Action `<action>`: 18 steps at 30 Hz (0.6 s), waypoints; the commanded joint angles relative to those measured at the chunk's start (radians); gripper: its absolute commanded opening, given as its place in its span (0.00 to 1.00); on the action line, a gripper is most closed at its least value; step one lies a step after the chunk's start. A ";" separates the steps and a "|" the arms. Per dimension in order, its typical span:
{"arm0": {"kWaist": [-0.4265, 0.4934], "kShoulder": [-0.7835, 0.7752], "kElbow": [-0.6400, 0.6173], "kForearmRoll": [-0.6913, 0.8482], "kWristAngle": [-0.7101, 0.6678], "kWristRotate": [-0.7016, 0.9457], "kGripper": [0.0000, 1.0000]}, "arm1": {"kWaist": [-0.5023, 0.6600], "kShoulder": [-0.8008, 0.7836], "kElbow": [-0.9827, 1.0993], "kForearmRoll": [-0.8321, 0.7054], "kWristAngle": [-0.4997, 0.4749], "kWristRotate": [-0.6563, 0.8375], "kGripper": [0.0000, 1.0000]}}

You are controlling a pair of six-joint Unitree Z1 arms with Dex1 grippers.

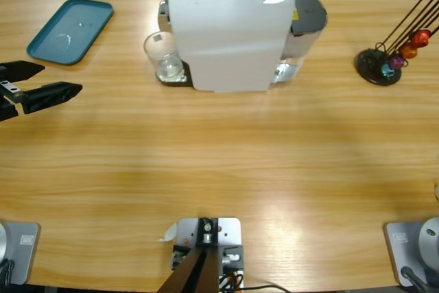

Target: Pour coffee

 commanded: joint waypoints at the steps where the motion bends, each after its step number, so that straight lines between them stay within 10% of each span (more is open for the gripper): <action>1: -0.005 0.018 0.026 -0.008 0.000 0.006 0.95 | 0.009 0.057 0.043 0.008 0.000 -0.006 0.00; 18: -0.005 0.019 0.026 -0.006 0.000 0.006 0.95 | 0.016 0.044 0.122 -0.027 0.001 0.008 0.00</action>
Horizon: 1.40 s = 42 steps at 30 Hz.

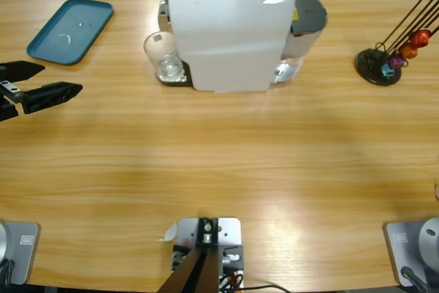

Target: Pour coffee

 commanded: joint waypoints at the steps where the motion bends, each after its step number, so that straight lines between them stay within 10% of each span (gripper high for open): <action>1: -0.005 0.018 0.026 -0.006 0.000 0.005 0.95 | 0.014 0.038 0.064 -0.009 -0.002 0.008 0.00; 11: -0.005 0.011 0.026 -0.006 -0.001 0.005 0.95 | 0.014 -0.191 -0.048 0.000 -0.071 0.008 0.00; 21: -0.005 0.013 0.026 -0.007 -0.014 0.005 0.95 | 0.025 -0.499 0.482 -0.215 -0.065 0.018 0.00; 32: -0.006 0.017 0.026 -0.007 -0.020 0.003 0.95 | 0.025 -0.542 0.581 -0.245 -0.032 0.025 0.00; 40: -0.006 0.019 0.026 -0.006 -0.024 0.004 0.95 | 0.025 -0.542 0.578 -0.242 -0.032 0.030 0.16; 42: -0.006 0.020 0.026 -0.007 -0.024 0.004 0.95 | 0.025 -0.549 0.588 -0.246 -0.030 0.033 0.45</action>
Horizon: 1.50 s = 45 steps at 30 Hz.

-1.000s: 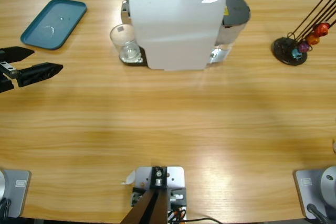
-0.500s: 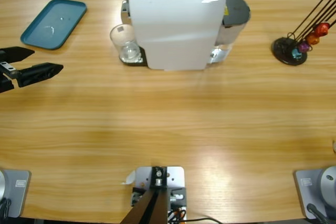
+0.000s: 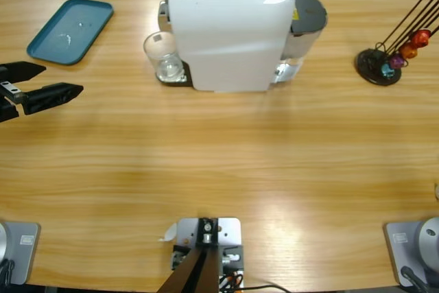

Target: Pour coffee

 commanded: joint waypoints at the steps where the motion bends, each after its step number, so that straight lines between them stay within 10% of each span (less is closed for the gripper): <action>1: -0.006 0.021 0.026 -0.007 -0.013 0.005 0.96 | 0.011 -0.036 0.052 -0.014 0.025 0.020 0.73; 3: -0.006 0.022 0.026 -0.007 -0.012 0.006 0.97 | 0.011 -0.070 0.113 -0.051 0.064 0.020 1.00; 14: -0.006 0.022 0.026 -0.019 -0.019 0.034 0.99 | 0.012 -0.495 0.794 -0.599 0.082 0.018 1.00; 22: -0.006 0.028 0.027 -0.020 -0.027 0.047 0.99 | 0.012 -0.632 0.986 -0.721 0.095 0.018 1.00; 45: -0.006 -0.025 0.037 -0.030 -0.068 0.154 1.00 | 0.012 -0.543 1.112 -0.930 0.126 0.058 1.00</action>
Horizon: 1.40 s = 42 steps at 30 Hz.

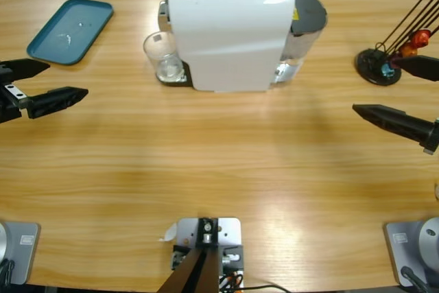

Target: Pour coffee

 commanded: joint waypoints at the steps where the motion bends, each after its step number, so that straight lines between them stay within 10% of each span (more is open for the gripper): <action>1: -0.006 -0.054 0.043 -0.018 -0.037 0.069 1.00 | 0.010 0.022 0.040 -0.018 0.014 0.029 1.00; 42: -0.006 -0.113 0.161 -0.200 -0.056 0.055 0.99 | 0.010 0.014 0.046 -0.020 0.014 0.048 1.00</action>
